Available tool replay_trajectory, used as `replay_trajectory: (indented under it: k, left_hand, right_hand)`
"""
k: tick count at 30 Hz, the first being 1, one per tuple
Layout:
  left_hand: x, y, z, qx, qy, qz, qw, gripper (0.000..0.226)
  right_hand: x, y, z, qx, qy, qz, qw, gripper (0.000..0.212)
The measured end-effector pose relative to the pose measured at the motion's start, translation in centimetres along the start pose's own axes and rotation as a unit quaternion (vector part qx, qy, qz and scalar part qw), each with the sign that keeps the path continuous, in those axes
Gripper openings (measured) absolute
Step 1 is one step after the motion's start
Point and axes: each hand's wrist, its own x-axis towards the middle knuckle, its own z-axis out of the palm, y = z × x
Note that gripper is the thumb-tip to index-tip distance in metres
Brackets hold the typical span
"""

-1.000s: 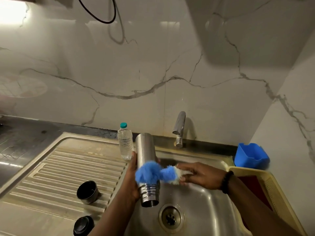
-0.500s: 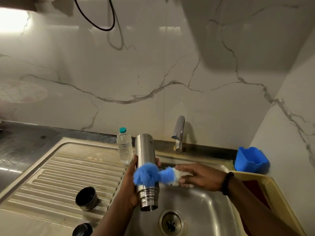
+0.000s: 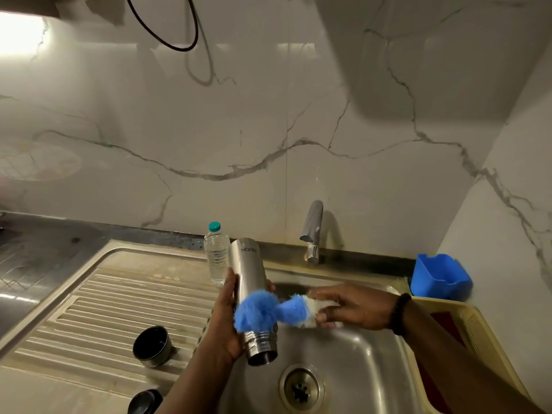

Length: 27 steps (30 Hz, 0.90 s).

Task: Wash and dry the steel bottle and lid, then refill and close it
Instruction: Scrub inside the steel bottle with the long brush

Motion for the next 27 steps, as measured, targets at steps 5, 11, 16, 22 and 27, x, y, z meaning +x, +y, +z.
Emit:
replay_trajectory:
  k: [5, 11, 16, 22, 27]
  left_hand:
    - [0.2, -1.0, -0.5, -0.079, -0.110, -0.107, 0.985, 0.107]
    - [1.1, -0.3, -1.8, -0.019, -0.099, -0.018, 0.995, 0.108]
    - [1.7, -0.1, -2.4, -0.175, -0.196, 0.052, 0.963, 0.076]
    - [0.2, -1.5, -1.2, -0.001, -0.098, -0.064, 0.993, 0.116]
    - [0.7, 0.1, -0.6, 0.003, -0.069, 0.006, 0.998, 0.064]
  right_hand:
    - [2.4, -0.9, -0.1, 0.045, 0.297, 0.050, 0.953, 0.043]
    - [0.9, 0.6, 0.1, 0.063, 0.165, 0.029, 0.984, 0.035]
    - [0.6, 2.0, 1.0, 0.019, 0.090, 0.007, 0.996, 0.045]
    - [2.4, 0.5, 1.2, 0.085, 0.258, 0.031, 0.962, 0.045]
    - [-0.1, 2.4, 1.2, 0.007, 0.017, 0.003, 1.000, 0.034]
